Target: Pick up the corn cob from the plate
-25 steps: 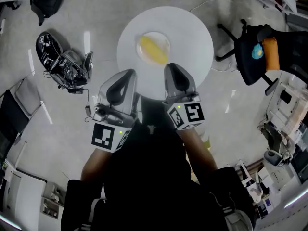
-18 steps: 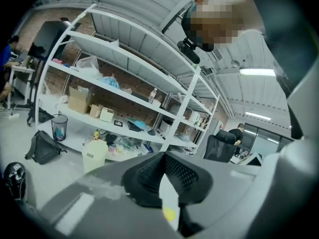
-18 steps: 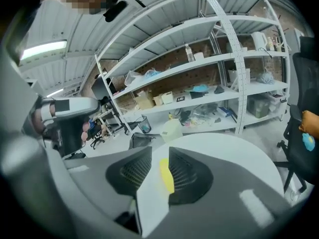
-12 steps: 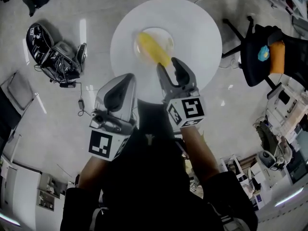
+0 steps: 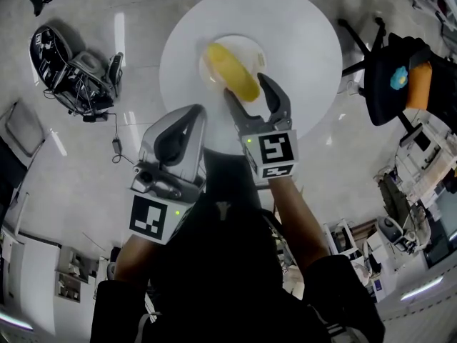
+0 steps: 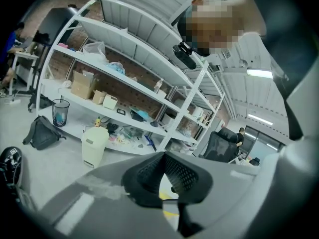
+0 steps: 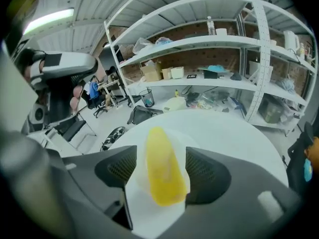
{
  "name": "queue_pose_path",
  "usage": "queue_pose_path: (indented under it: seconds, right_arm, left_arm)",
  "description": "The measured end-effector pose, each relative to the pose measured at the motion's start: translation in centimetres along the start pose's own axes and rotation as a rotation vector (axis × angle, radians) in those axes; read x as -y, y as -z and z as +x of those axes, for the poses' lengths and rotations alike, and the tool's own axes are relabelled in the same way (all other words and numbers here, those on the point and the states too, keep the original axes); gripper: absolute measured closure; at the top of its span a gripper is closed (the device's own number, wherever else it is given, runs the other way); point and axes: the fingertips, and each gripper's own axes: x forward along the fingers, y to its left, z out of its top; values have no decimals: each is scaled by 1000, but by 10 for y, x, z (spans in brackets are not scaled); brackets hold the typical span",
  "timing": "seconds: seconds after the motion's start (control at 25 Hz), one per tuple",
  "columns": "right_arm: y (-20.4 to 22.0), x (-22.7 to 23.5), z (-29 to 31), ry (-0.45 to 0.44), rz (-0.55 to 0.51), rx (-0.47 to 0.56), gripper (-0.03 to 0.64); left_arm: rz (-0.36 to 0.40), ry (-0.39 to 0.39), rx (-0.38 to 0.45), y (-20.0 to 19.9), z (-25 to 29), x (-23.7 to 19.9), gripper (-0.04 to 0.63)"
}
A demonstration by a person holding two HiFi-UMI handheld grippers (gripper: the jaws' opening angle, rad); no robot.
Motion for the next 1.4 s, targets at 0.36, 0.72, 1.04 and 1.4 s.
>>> queue_pose_path:
  seconds: [0.36, 0.72, 1.04, 1.4]
  right_arm:
    - [10, 2, 29, -14, -66, -59, 289]
    - [14, 0, 47, -18, -121, -99, 290]
    - [23, 1, 52, -6, -136, -128, 321]
    - [22, 1, 54, 1, -137, -126, 342]
  left_arm:
    - [-25, -8, -27, 14, 6, -18, 589]
    - [-50, -16, -27, 17, 13, -26, 589]
    - [-53, -18, -26, 19, 12, -30, 589]
    - [-60, -28, -21, 21, 7, -32, 589]
